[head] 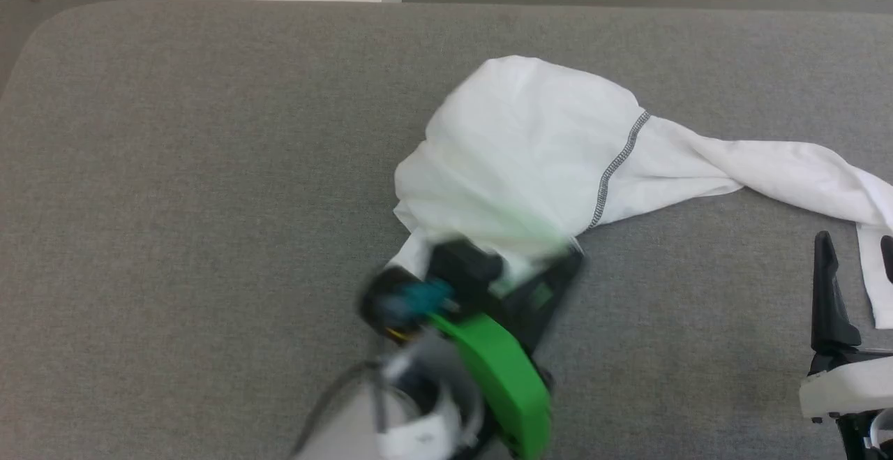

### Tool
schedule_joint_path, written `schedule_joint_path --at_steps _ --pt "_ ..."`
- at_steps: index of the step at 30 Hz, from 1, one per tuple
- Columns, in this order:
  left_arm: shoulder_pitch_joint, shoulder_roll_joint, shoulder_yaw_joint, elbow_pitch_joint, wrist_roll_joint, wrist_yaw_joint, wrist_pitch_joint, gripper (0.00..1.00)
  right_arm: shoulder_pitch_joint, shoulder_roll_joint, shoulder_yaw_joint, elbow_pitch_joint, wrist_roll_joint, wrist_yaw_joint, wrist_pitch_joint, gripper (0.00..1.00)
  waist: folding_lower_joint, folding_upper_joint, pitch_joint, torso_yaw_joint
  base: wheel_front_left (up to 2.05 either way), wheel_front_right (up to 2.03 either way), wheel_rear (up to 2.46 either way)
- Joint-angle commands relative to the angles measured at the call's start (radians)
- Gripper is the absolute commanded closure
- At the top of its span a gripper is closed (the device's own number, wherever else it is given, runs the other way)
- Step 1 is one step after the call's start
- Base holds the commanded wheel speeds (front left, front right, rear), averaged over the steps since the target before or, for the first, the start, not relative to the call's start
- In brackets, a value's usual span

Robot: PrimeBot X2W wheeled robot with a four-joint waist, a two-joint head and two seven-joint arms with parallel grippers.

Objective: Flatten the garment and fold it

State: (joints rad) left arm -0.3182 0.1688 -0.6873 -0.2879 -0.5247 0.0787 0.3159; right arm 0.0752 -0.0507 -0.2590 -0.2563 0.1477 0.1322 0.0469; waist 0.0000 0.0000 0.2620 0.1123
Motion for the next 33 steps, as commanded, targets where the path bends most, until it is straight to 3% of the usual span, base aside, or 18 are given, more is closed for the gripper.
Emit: schedule_joint_path --at_steps 1,4,7,9,10,11,12,17,19,22,33 --pt "0.021 -0.018 -0.042 0.049 -0.006 -0.026 0.002 1.0 0.003 0.0 0.004 -0.005 -0.006 -0.002 0.004 0.0 0.0 0.0 0.015 -0.007 0.0 0.0 0.0" --pt "0.038 -0.055 -0.122 0.184 -0.025 -0.067 0.008 1.0 -0.005 0.0 0.008 -0.003 -0.006 -0.002 0.008 0.0 0.0 0.0 0.031 -0.019 0.0 0.0 0.0" --pt "0.029 -0.071 -0.146 0.287 -0.012 -0.075 -0.015 1.0 -0.011 0.0 0.011 0.002 -0.004 -0.002 0.01 0.0 0.0 0.0 0.041 -0.029 0.0 0.0 0.0" --pt "0.016 -0.079 -0.138 0.324 -0.006 -0.071 -0.047 0.39 -0.013 0.0 0.01 0.007 0.0 -0.002 0.01 0.0 0.0 0.0 0.043 -0.032 0.0 0.0 0.0" --pt "0.01 -0.083 -0.124 0.33 -0.012 -0.067 -0.064 0.16 -0.013 0.0 0.009 0.01 0.001 -0.002 0.009 0.0 0.0 0.0 0.042 -0.032 0.0 0.0 0.0" --pt "0.004 -0.085 -0.109 0.329 -0.018 -0.062 -0.077 0.0 -0.013 0.0 0.007 0.012 0.002 -0.002 0.009 0.0 0.0 0.0 0.041 -0.032 0.0 0.0 0.0" --pt "-0.024 -0.07 -0.036 0.287 -0.024 -0.031 -0.114 0.0 -0.009 0.0 0.002 0.019 0.003 -0.002 0.008 0.0 0.0 0.0 0.032 -0.029 0.0 0.0 0.0" --pt "-0.068 0.027 0.083 0.189 0.009 0.031 -0.119 0.0 -0.01 0.0 0.002 0.024 0.011 -0.002 0.008 0.0 0.0 0.0 0.027 -0.02 0.0 0.0 0.0" --pt "-0.09 0.084 0.104 0.178 0.049 0.044 -0.101 0.0 -0.011 0.0 0.007 0.024 0.013 -0.002 0.009 0.0 0.0 0.0 0.032 -0.017 0.0 0.0 0.0" --pt "-0.102 0.119 0.118 0.191 0.056 0.054 -0.061 0.0 -0.016 0.0 0.012 0.02 0.013 -0.002 0.011 0.0 0.0 0.0 0.044 -0.015 0.0 0.0 0.0" --pt "-0.162 0.099 0.109 0.4 0.025 0.039 -0.004 0.0 -0.039 0.0 0.025 0.005 0.002 -0.002 0.024 0.0 0.0 0.0 0.091 -0.043 0.0 0.0 0.0"
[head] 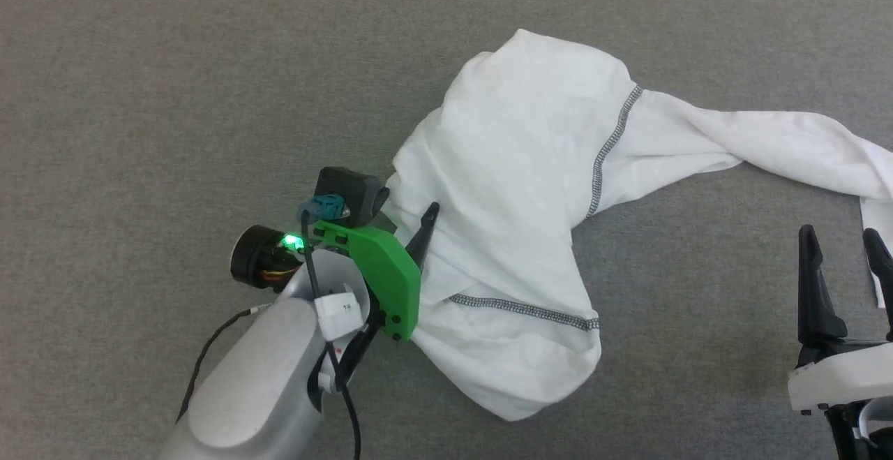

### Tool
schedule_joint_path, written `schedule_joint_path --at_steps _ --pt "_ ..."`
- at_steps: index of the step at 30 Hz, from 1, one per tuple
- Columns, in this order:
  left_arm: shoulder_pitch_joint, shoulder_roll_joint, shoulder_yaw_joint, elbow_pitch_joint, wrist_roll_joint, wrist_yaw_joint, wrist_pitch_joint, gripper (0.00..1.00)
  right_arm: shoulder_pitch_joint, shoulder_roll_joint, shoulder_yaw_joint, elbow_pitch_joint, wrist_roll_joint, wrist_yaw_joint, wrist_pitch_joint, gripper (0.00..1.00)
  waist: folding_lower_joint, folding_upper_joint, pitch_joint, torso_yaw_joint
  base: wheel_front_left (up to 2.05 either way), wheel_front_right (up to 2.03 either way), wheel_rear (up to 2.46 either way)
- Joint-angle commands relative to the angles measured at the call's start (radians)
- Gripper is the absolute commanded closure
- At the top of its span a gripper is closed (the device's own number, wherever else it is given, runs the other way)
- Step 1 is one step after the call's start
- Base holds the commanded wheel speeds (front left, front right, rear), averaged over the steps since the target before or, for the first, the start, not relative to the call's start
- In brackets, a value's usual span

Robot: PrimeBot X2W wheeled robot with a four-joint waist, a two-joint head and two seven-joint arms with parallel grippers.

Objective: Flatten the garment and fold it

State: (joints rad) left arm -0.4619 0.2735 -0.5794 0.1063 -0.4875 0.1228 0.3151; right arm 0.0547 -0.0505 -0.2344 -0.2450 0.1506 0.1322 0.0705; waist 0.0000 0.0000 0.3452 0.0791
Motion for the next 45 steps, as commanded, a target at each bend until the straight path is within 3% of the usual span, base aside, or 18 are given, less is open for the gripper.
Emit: schedule_joint_path --at_steps 1,2,3,4,11,16,21,24,25,27,31,36,37,38,42,45 --pt "-0.024 -0.01 0.002 0.021 -0.015 -0.008 -0.009 0.0 -0.02 0.0 0.001 -0.007 -0.001 -0.002 0.001 0.0 0.0 0.0 0.012 -0.013 0.0 0.0 0.0" --pt "-0.029 -0.015 0.002 0.033 -0.019 -0.013 -0.014 0.0 -0.021 0.0 0.0 -0.008 -0.001 -0.002 0.001 0.0 0.0 0.0 0.014 -0.015 0.0 0.0 0.0" --pt "-0.036 -0.02 0.002 0.044 -0.02 -0.019 -0.028 0.8 -0.022 0.0 -0.002 -0.008 -0.001 -0.002 0.001 0.0 0.0 0.0 0.017 -0.018 0.0 0.0 0.0" --pt "-0.043 -0.026 0.003 0.052 -0.021 -0.026 -0.047 1.0 -0.022 0.0 -0.005 -0.008 -0.001 -0.002 0.001 0.0 0.0 0.0 0.019 -0.019 0.0 0.0 0.0" --pt "-0.067 -0.035 0.037 0.032 -0.026 -0.031 -0.146 1.0 -0.015 0.0 -0.019 0.005 0.002 -0.002 -0.003 0.0 0.0 0.0 -0.005 -0.012 0.0 0.0 0.0" --pt "-0.048 -0.01 0.09 -0.107 -0.031 0.004 -0.187 1.0 -0.003 0.0 -0.016 0.018 0.006 -0.002 -0.006 0.0 0.0 0.0 -0.05 0.009 0.0 0.0 0.0" --pt "0.019 0.074 0.193 -0.327 -0.019 0.093 -0.178 1.0 0.016 0.0 -0.018 0.023 0.009 -0.002 -0.005 0.0 0.0 0.0 -0.084 0.031 0.0 0.0 0.0" --pt "0.094 0.139 0.29 -0.453 -0.015 0.168 -0.16 1.0 0.025 0.0 -0.02 0.022 0.01 -0.002 -0.005 0.0 0.0 0.0 -0.09 0.041 0.0 0.0 0.0" --pt "0.179 0.17 0.381 -0.504 -0.035 0.224 -0.162 1.0 0.031 0.0 -0.018 0.022 0.011 -0.002 -0.004 0.0 0.0 0.0 -0.088 0.048 0.0 0.0 0.0" --pt "0.239 0.178 0.433 -0.49 -0.053 0.247 -0.177 1.0 0.034 0.0 -0.017 0.023 0.01 -0.002 -0.003 0.0 0.0 0.0 -0.084 0.052 0.0 0.0 0.0" --pt "0.333 0.182 0.462 -0.38 -0.072 0.245 -0.21 1.0 0.032 0.0 -0.01 0.025 0.005 -0.002 0.002 0.0 0.0 0.0 -0.075 0.053 0.0 0.0 0.0" --pt "0.38 0.121 0.445 -0.241 -0.113 0.23 -0.253 1.0 0.029 0.0 -0.008 0.026 -0.004 -0.002 0.011 0.0 0.0 0.0 -0.071 0.05 0.0 0.0 0.0" --pt "0.379 0.107 0.446 -0.217 -0.118 0.228 -0.272 0.69 0.03 0.0 -0.008 0.026 -0.005 -0.002 0.014 0.0 0.0 0.0 -0.071 0.05 0.0 0.0 0.0" --pt "0.375 0.097 0.443 -0.187 -0.115 0.224 -0.293 0.0 0.031 0.0 -0.009 0.026 -0.006 -0.002 0.016 0.0 0.0 0.0 -0.07 0.05 0.0 0.0 0.0" --pt "0.341 0.073 0.435 -0.144 -0.103 0.201 -0.372 0.0 0.031 0.0 -0.012 0.026 -0.009 -0.002 0.021 0.0 0.0 0.0 -0.077 0.051 0.0 0.0 0.0" --pt "0.313 0.056 0.426 -0.185 -0.086 0.166 -0.464 0.0 0.031 0.0 -0.012 0.025 -0.009 -0.002 0.023 0.0 0.0 0.0 -0.085 0.049 0.0 0.0 0.0"
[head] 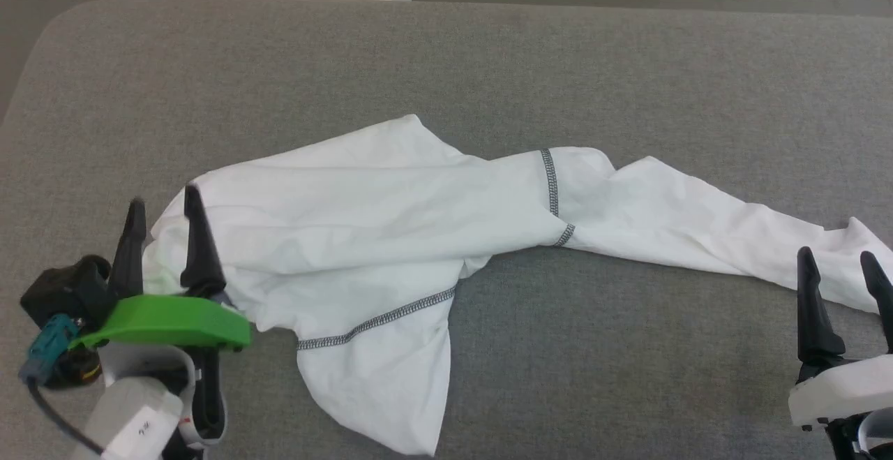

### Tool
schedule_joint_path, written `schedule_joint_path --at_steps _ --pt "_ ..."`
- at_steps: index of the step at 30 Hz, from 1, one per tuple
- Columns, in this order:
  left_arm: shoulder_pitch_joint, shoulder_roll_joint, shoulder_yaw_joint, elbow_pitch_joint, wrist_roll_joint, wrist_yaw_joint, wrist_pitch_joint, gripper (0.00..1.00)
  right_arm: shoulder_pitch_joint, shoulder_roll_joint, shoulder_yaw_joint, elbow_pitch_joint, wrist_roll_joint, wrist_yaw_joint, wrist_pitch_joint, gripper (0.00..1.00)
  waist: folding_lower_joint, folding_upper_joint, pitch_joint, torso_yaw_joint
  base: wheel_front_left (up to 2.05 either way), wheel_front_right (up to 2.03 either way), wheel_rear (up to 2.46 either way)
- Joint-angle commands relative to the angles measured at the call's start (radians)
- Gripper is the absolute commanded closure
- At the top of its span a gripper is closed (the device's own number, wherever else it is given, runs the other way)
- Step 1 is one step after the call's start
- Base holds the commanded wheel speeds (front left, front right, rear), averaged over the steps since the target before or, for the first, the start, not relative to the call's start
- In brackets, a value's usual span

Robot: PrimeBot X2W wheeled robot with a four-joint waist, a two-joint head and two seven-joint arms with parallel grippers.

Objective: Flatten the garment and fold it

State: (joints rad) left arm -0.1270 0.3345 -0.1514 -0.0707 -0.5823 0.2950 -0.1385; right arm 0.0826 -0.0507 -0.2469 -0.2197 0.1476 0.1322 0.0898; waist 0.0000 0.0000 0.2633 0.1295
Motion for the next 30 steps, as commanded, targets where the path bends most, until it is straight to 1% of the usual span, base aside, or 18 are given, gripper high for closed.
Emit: schedule_joint_path --at_steps 1,3,5,6,10,14,16,19,21,23,26,29,30 --pt "-0.027 -0.015 -0.008 -0.037 0.01 -0.029 -0.05 0.0 0.002 0.0 0.002 -0.001 -0.004 -0.002 0.002 0.0 0.0 0.0 -0.006 -0.004 0.0 0.0 0.0" --pt "-0.027 -0.035 -0.017 -0.106 0.028 -0.074 -0.102 0.0 0.001 0.0 0.006 0.002 -0.001 -0.002 0.0 0.0 0.0 0.0 -0.012 -0.009 0.0 0.0 0.0" --pt "-0.012 -0.069 -0.027 -0.18 0.06 -0.11 -0.119 0.0 0.002 0.0 0.01 0.004 0.004 -0.002 -0.003 0.0 0.0 0.0 -0.016 -0.015 0.0 0.0 0.0" --pt "-0.001 -0.085 -0.028 -0.21 0.084 -0.122 -0.121 0.0 0.003 0.0 0.013 0.006 0.006 -0.002 -0.005 0.0 0.0 0.0 -0.018 -0.018 0.0 0.0 0.0" --pt "0.086 -0.19 -0.009 -0.313 0.221 -0.154 -0.123 0.0 0.011 0.0 0.024 0.007 0.016 -0.002 -0.015 0.0 0.0 0.0 -0.02 -0.026 0.0 0.0 0.0" --pt "0.177 -0.248 -0.003 -0.308 0.298 -0.185 -0.123 0.0 0.021 0.0 0.035 0.0 0.015 -0.002 -0.016 0.0 0.0 0.0 -0.02 -0.02 0.0 0.0 0.0" --pt "0.202 -0.261 -0.007 -0.297 0.326 -0.199 -0.123 0.0 0.02 0.001 0.05 -0.014 -0.002 -0.002 -0.009 0.0 0.0 0.0 -0.017 -0.013 0.0 0.0 0.0" --pt "0.205 -0.274 0.0 -0.291 0.336 -0.213 -0.123 0.0 0.001 -0.001 0.09 -0.039 -0.043 -0.002 0.017 0.0 0.0 0.0 -0.007 -0.002 0.0 0.0 0.0" --pt "0.197 -0.279 0.005 -0.286 0.341 -0.224 -0.123 0.0 -0.024 -0.025 0.128 -0.047 -0.055 -0.002 0.046 0.0 0.0 0.0 0.002 0.007 0.0 0.0 0.0" --pt "0.185 -0.281 0.007 -0.281 0.347 -0.233 -0.123 0.0 -0.055 -0.066 0.172 -0.039 -0.053 -0.002 0.089 0.0 0.0 0.0 0.013 0.013 0.0 0.0 0.0" --pt "0.166 -0.283 0.002 -0.274 0.35 -0.244 -0.123 0.0 -0.119 -0.147 0.246 -0.016 -0.031 -0.002 0.145 0.0 0.0 0.0 0.036 0.024 0.0 0.0 0.0" --pt "0.15 -0.284 -0.011 -0.267 0.335 -0.24 -0.123 0.0 -0.175 -0.223 0.317 0.028 0.0 -0.002 0.213 0.0 0.0 0.0 0.056 0.034 0.0 0.0 0.0" --pt "0.145 -0.284 -0.018 -0.263 0.33 -0.239 -0.123 0.0 -0.194 -0.258 0.35 0.047 0.006 -0.002 0.24 0.0 0.0 0.0 0.065 0.04 0.0 0.0 0.0"
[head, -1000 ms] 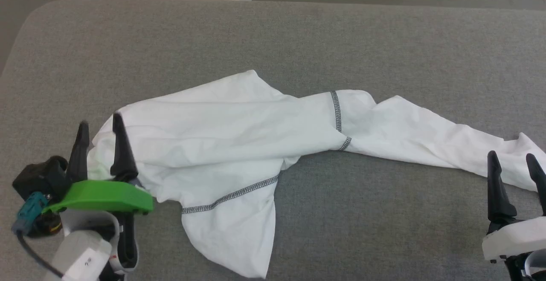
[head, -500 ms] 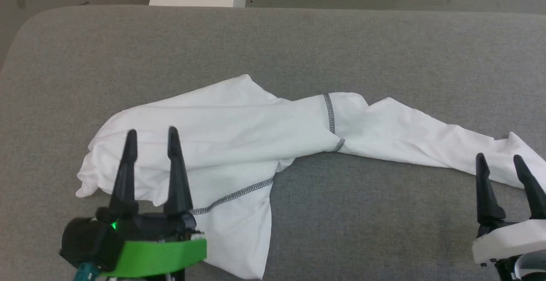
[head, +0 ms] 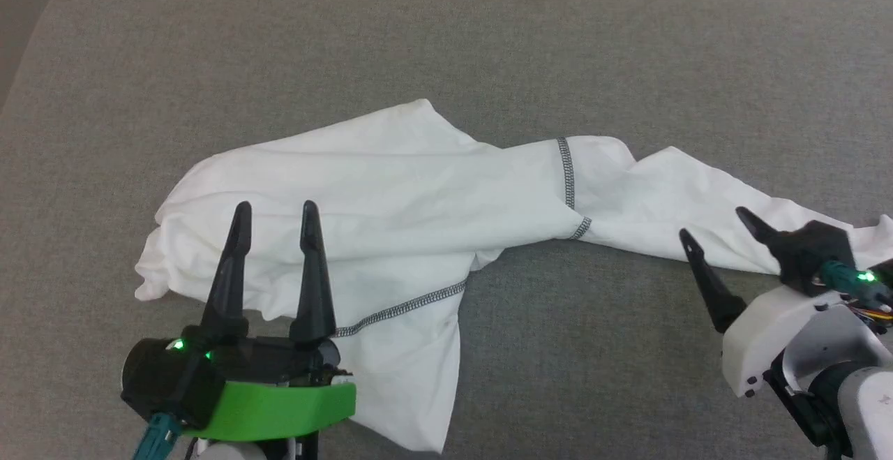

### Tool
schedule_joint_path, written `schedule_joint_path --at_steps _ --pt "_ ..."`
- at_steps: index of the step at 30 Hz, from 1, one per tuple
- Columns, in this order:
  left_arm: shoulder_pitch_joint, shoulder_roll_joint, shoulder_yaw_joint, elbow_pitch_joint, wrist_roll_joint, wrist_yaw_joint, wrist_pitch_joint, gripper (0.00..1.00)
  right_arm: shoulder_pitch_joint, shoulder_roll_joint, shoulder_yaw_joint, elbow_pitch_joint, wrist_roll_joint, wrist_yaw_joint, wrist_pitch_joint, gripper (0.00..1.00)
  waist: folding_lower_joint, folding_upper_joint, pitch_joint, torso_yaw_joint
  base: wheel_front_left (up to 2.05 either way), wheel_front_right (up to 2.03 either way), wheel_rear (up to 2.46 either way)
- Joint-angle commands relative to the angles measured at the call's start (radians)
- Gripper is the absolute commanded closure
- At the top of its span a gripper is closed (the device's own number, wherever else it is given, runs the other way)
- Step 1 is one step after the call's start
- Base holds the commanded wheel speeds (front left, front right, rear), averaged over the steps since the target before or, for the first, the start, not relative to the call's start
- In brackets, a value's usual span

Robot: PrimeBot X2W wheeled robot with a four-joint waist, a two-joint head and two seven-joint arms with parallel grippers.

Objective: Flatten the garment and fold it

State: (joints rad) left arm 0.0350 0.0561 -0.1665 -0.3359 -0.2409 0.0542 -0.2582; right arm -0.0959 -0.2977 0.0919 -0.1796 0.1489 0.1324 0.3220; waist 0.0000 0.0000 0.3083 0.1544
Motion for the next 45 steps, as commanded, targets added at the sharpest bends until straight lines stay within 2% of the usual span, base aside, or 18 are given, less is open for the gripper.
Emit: schedule_joint_path --at_steps 1,7,11,12,13,14,18,22,25,29,32,36,37,38,39,42,45 --pt "-0.027 -0.006 -0.014 0.009 -0.02 0.006 -0.003 0.0 -0.048 -0.066 0.074 0.039 0.029 -0.002 0.05 0.0 0.0 0.0 0.032 0.024 0.0 0.0 0.0" --pt "-0.045 -0.006 -0.034 0.021 -0.031 0.016 -0.004 0.0 -0.143 -0.19 0.233 0.138 0.073 -0.002 0.084 0.0 0.0 0.0 0.052 0.044 0.0 0.0 0.0" --pt "-0.05 -0.006 -0.037 0.025 -0.033 0.02 -0.004 0.0 -0.204 -0.225 0.305 0.223 0.068 -0.002 0.053 0.0 0.0 0.0 0.054 0.048 0.0 0.0 0.0" --pt "-0.052 -0.006 -0.037 0.027 -0.032 0.02 -0.004 0.0 -0.217 -0.228 0.318 0.244 0.065 -0.002 0.045 0.45 0.0 0.0 0.054 0.046 0.0 0.0 0.0" --pt "-0.053 -0.006 -0.039 0.03 -0.031 0.019 -0.004 0.0 -0.233 -0.232 0.331 0.271 0.056 -0.002 0.032 0.78 0.0 0.0 0.053 0.044 0.0 0.0 0.0" --pt "-0.055 -0.006 -0.041 0.033 -0.03 0.018 -0.004 0.0 -0.244 -0.235 0.342 0.29 0.05 -0.002 0.021 1.0 0.0 0.0 0.052 0.042 0.0 0.0 0.0" --pt "-0.058 -0.006 -0.038 0.039 -0.028 0.02 -0.004 0.0 -0.29 -0.213 0.298 0.329 0.054 -0.002 -0.051 1.0 0.0 0.0 0.031 0.023 0.0 0.0 0.0" --pt "-0.046 -0.006 -0.03 0.044 -0.023 0.017 -0.004 0.0 -0.325 -0.201 0.153 0.299 0.039 -0.002 -0.124 1.0 0.0 0.0 -0.002 -0.006 0.0 0.0 0.0" --pt "-0.034 -0.006 -0.028 0.045 -0.022 0.018 -0.004 0.0 -0.312 -0.203 0.029 0.249 0.018 -0.002 -0.139 1.0 0.0 0.0 -0.023 -0.025 0.0 0.0 0.0" --pt "-0.022 -0.006 -0.027 0.051 -0.021 0.011 -0.004 0.0 -0.218 -0.197 -0.182 0.172 -0.007 -0.002 -0.117 1.0 0.0 0.0 -0.039 -0.044 0.0 0.0 0.0" --pt "-0.02 -0.006 -0.023 0.056 -0.023 0.001 -0.004 0.0 -0.093 -0.162 -0.341 0.132 -0.044 -0.002 -0.082 1.0 0.0 0.0 -0.04 -0.052 0.0 0.0 0.0" --pt "-0.019 -0.006 -0.028 0.067 -0.023 -0.006 -0.004 0.0 0.081 -0.089 -0.48 0.141 -0.093 -0.002 -0.035 1.0 0.0 0.0 -0.04 -0.055 0.0 0.0 0.0" --pt "-0.019 -0.006 -0.028 0.069 -0.023 -0.007 -0.004 0.0 0.111 -0.069 -0.493 0.148 -0.099 -0.002 -0.031 0.78 0.0 0.0 -0.04 -0.056 0.0 0.0 0.0" --pt "-0.019 -0.006 -0.027 0.072 -0.022 -0.009 -0.004 0.0 0.136 -0.042 -0.505 0.155 -0.1 -0.002 -0.034 0.47 0.0 0.0 -0.04 -0.058 0.0 0.0 0.0" --pt "-0.018 -0.006 -0.028 0.075 -0.022 -0.011 -0.004 0.0 0.151 -0.023 -0.508 0.161 -0.1 -0.002 -0.036 0.0 0.0 0.0 -0.041 -0.059 0.0 0.0 0.0" --pt "-0.018 -0.006 -0.027 0.085 -0.018 -0.017 -0.004 0.0 0.161 0.022 -0.479 0.158 -0.078 -0.002 -0.056 0.0 0.0 0.0 -0.049 -0.065 0.0 0.0 0.0" --pt "-0.017 -0.006 -0.027 0.09 -0.014 -0.021 -0.004 0.0 0.129 0.04 -0.415 0.116 -0.023 -0.002 -0.069 0.0 0.0 0.0 -0.056 -0.069 0.0 0.0 0.0"
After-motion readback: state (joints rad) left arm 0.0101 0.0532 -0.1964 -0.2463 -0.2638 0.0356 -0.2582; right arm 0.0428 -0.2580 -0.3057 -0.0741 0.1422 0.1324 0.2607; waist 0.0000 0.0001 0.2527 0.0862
